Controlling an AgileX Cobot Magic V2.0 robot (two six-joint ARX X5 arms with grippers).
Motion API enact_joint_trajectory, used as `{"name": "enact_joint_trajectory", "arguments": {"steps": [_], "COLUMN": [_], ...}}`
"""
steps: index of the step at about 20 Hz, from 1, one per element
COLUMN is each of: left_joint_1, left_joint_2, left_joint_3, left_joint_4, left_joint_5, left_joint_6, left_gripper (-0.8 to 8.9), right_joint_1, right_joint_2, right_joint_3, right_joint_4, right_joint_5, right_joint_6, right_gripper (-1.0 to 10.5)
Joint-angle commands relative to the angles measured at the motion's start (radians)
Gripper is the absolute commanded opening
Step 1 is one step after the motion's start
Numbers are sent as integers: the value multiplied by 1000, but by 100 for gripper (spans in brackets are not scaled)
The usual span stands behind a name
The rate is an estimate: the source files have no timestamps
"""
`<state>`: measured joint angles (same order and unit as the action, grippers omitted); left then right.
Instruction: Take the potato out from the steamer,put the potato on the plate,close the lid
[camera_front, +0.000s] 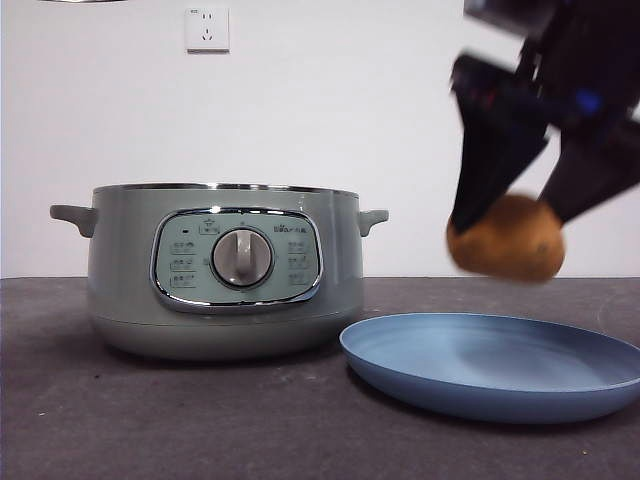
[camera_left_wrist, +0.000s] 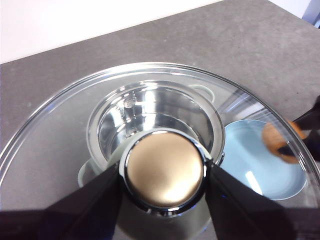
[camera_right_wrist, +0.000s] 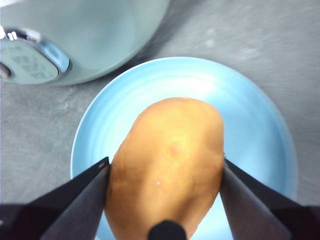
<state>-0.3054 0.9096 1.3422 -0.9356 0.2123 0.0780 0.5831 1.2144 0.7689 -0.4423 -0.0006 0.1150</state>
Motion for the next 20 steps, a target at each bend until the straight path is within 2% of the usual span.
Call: {"name": "enact_joint_trajectory", "arguments": {"steps": [1, 5, 9, 10, 11, 14, 15, 20], "left_joint_1": [-3, -3, -3, -3, -3, -4, -8, -50], "left_joint_2": [-11, -3, -2, -2, 4, 37, 58, 196], "left_joint_3": [7, 7, 7, 7, 7, 7, 7, 7], "left_joint_4": [53, 52, 59, 68, 84, 107, 110, 209], "left_joint_5": [6, 9, 28, 28, 29, 35, 40, 54], "left_joint_6": [5, 5, 5, 5, 5, 5, 6, 35], "left_gripper": [-9, -9, -9, -9, -9, -9, -9, -9], "right_joint_1": [-3, -7, -7, -7, -7, -8, -8, -8], "right_joint_2": [55, 178, 217, 217, 216, 216, 216, 158], "right_joint_3": [-56, -66, -66, -66, -66, -65, -64, -45], "right_joint_4": [95, 174, 172, 171, 165, 137, 134, 121], "right_joint_5": [-2, -2, -1, -2, -1, -1, -1, 7], "right_joint_6": [16, 15, 15, 16, 19, 19, 19, 19], "right_gripper": [-13, -13, 6, 45, 144, 584, 627, 630]}}
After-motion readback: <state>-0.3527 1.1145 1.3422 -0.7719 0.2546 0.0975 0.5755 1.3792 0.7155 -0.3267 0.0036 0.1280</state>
